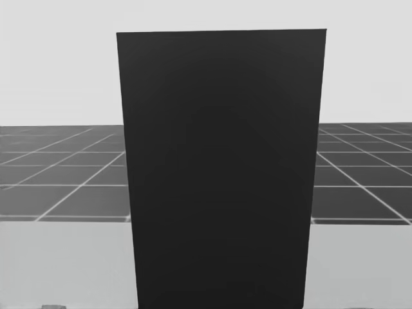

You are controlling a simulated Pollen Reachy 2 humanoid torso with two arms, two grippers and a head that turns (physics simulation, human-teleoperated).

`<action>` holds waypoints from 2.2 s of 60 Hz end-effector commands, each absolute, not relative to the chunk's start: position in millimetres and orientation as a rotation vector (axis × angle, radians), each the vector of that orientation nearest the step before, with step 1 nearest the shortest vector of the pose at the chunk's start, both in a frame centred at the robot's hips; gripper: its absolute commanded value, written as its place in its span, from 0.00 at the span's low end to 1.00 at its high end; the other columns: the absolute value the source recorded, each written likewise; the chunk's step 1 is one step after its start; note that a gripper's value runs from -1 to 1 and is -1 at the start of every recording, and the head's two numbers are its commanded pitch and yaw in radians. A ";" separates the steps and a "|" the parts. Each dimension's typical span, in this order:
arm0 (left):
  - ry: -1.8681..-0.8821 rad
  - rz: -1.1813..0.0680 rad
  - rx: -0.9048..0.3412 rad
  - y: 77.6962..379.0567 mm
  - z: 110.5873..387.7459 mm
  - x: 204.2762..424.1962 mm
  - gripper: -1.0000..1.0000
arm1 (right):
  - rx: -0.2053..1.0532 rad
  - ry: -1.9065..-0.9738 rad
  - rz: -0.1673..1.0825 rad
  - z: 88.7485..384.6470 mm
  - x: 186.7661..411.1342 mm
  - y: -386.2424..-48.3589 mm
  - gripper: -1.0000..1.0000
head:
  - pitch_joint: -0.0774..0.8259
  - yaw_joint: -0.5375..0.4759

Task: Reach around the screen and pick up the object behind it.

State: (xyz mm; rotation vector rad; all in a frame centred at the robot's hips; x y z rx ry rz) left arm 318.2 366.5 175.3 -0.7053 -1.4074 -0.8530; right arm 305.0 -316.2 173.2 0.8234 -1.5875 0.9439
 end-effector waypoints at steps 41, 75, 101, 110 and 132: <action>-1.111 -0.983 -0.865 319.8 141.8 394.9 0.00 | 0.907 -1.612 1.002 165.8 306.4 -309.4 0.00 | 0.19 0.57; -1.106 -0.999 -0.832 322.3 136.3 391.1 1.00 | 0.883 -1.614 1.021 165.3 306.0 -310.4 0.00 | 0.19 0.56; -1.242 -0.888 -0.708 396.1 164.3 367.6 1.00 | 0.867 -1.619 1.026 164.9 306.1 -310.3 0.00 | 0.18 0.57; -1.273 -0.829 -0.651 421.8 170.3 366.0 1.00 | 0.865 -1.620 1.024 164.8 306.0 -311.0 0.00 | 0.18 0.57; -1.457 -0.749 -0.518 456.3 237.9 367.7 1.00 | 0.861 -1.624 1.025 165.3 305.9 -312.0 0.00 | 0.17 0.57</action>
